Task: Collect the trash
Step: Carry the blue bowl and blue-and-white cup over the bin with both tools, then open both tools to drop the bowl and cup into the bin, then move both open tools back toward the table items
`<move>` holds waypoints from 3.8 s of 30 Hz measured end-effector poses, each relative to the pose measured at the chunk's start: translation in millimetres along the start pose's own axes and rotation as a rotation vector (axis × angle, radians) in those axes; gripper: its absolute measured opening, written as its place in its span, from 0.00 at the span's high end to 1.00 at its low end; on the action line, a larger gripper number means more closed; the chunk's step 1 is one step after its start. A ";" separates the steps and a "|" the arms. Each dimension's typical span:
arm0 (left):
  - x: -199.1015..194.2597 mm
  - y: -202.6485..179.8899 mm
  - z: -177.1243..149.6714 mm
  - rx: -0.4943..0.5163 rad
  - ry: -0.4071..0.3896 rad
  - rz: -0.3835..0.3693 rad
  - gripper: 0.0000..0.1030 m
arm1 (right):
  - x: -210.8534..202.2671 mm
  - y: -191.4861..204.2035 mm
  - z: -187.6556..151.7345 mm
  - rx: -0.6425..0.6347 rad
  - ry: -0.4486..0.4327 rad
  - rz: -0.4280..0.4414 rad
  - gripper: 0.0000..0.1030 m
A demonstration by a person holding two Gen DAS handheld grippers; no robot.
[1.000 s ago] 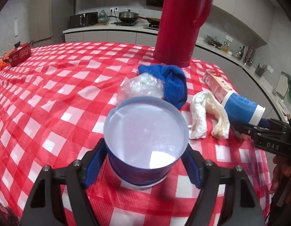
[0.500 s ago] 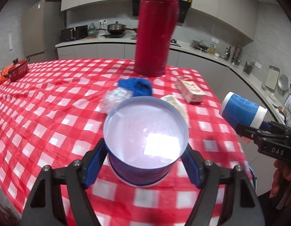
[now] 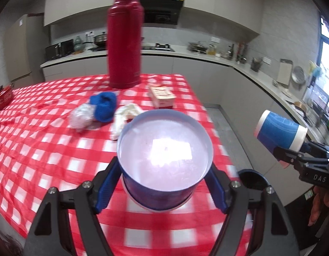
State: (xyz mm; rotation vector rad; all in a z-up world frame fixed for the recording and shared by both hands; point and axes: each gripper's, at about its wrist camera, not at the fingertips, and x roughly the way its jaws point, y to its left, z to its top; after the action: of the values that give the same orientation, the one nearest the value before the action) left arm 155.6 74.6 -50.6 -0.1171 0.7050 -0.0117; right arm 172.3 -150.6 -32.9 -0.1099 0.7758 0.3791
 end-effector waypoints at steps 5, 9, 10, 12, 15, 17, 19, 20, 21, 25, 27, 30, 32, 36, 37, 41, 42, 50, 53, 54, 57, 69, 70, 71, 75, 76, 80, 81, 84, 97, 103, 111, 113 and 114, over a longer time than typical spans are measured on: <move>-5.2 -41.8 -2.7 0.044 -0.002 -0.052 0.26 | -29.4 -35.8 -23.8 0.043 -0.006 -0.040 0.36; -9.5 -80.5 -7.4 0.081 -0.002 -0.096 0.26 | -53.2 -63.7 -42.0 0.069 -0.014 -0.068 0.36; -10.9 -87.6 -8.8 0.087 -0.002 -0.104 0.26 | -57.7 -68.8 -45.7 0.073 -0.015 -0.073 0.36; -13.0 -107.8 -11.5 0.105 0.000 -0.124 0.26 | -66.9 -80.3 -53.9 0.082 -0.017 -0.080 0.36; -15.4 -132.5 -18.7 0.129 0.004 -0.147 0.26 | -79.9 -98.9 -67.1 0.096 -0.016 -0.092 0.36; -14.9 -146.2 -22.6 0.142 0.010 -0.160 0.26 | -85.4 -108.0 -75.2 0.102 -0.015 -0.097 0.36; -13.3 -158.4 -25.6 0.152 0.016 -0.172 0.26 | -89.6 -116.3 -82.5 0.104 -0.011 -0.101 0.36; -13.1 -161.9 -27.7 0.155 0.018 -0.176 0.26 | -91.6 -121.2 -86.8 0.106 -0.009 -0.103 0.36; -11.6 -169.0 -30.3 0.162 0.024 -0.184 0.26 | -93.5 -124.8 -90.8 0.109 -0.007 -0.104 0.36; -4.4 -187.3 -37.7 0.178 0.047 -0.202 0.26 | -98.1 -142.4 -107.3 0.122 0.010 -0.111 0.36; 2.1 -197.0 -42.9 0.190 0.066 -0.212 0.26 | -98.6 -149.7 -113.5 0.126 0.016 -0.114 0.36; 9.9 -209.7 -52.3 0.209 0.092 -0.226 0.26 | -94.9 -160.3 -125.5 0.129 0.038 -0.114 0.36; 18.5 -216.3 -58.9 0.218 0.113 -0.230 0.26 | -87.9 -165.7 -134.7 0.119 0.060 -0.117 0.36; 40.7 -225.7 -71.2 0.224 0.167 -0.233 0.26 | -68.9 -174.6 -153.7 0.105 0.108 -0.103 0.36; 44.7 -228.5 -74.9 0.225 0.175 -0.234 0.26 | -61.7 -176.6 -158.6 0.100 0.123 -0.099 0.36; 78.5 -238.4 -89.3 0.210 0.244 -0.257 0.26 | -23.5 -183.8 -174.6 0.066 0.187 -0.082 0.36; 87.2 -240.6 -93.5 0.206 0.268 -0.268 0.26 | -11.4 -186.1 -178.3 0.056 0.207 -0.074 0.36; 162.1 -232.3 -119.5 0.138 0.407 -0.183 0.09 | 81.1 -211.2 -204.4 -0.071 0.321 -0.113 0.00; 156.0 -232.9 -122.5 0.171 0.385 -0.144 0.06 | 77.5 -238.5 -206.3 0.015 0.313 -0.162 0.00; 154.0 -234.0 -124.0 0.175 0.382 -0.139 0.06 | 74.7 -244.8 -206.3 0.035 0.306 -0.168 0.00; 151.5 -237.4 -128.1 0.176 0.385 -0.129 0.05 | 69.8 -258.0 -207.3 0.085 0.307 -0.190 0.00; 129.4 -255.7 -109.5 0.224 0.346 -0.139 0.05 | 46.9 -270.3 -208.9 0.148 0.308 -0.224 0.00; 124.4 -256.4 -107.5 0.225 0.338 -0.139 0.05 | 40.1 -271.2 -207.4 0.156 0.298 -0.229 0.00; 123.9 -257.4 -102.7 0.227 0.334 -0.140 0.05 | 37.2 -271.7 -205.5 0.163 0.290 -0.231 0.00; 104.8 -260.4 -93.6 0.224 0.306 -0.153 0.05 | 19.0 -269.5 -197.3 0.186 0.261 -0.236 0.00; 99.7 -260.6 -91.3 0.222 0.297 -0.153 0.05 | 12.6 -267.8 -194.1 0.189 0.250 -0.235 0.00; 86.7 -259.0 -83.1 0.201 0.268 -0.158 0.05 | -3.5 -262.4 -186.2 0.194 0.219 -0.254 0.00; 80.9 -258.5 -80.4 0.201 0.257 -0.157 0.05 | -8.4 -261.5 -184.3 0.198 0.212 -0.260 0.00; 69.8 -256.1 -76.1 0.196 0.228 -0.157 0.04 | -19.2 -259.3 -179.7 0.206 0.194 -0.266 0.00; 8.8 -228.4 -50.2 0.147 0.096 -0.126 0.04 | -75.5 -211.8 -133.5 0.182 0.048 -0.230 0.00; -10.4 -207.6 -39.6 0.123 0.054 -0.093 0.04 | -84.8 -184.5 -111.6 0.139 0.003 -0.197 0.00; -36.0 -177.2 -33.5 0.089 0.003 -0.039 0.04 | -95.4 -150.0 -87.4 0.098 -0.053 -0.140 0.00; -43.2 -166.8 -32.4 0.077 -0.011 -0.020 0.04 | -97.2 -141.6 -81.6 0.087 -0.062 -0.121 0.00; -47.4 -161.2 -32.2 0.071 -0.017 -0.009 0.04 | -98.1 -137.5 -79.0 0.081 -0.067 -0.113 0.00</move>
State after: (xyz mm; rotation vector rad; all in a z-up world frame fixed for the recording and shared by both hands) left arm 103.3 -86.5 -26.3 -0.0526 0.6862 -0.0439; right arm 107.6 -325.3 -26.0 -0.0645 0.7146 0.2426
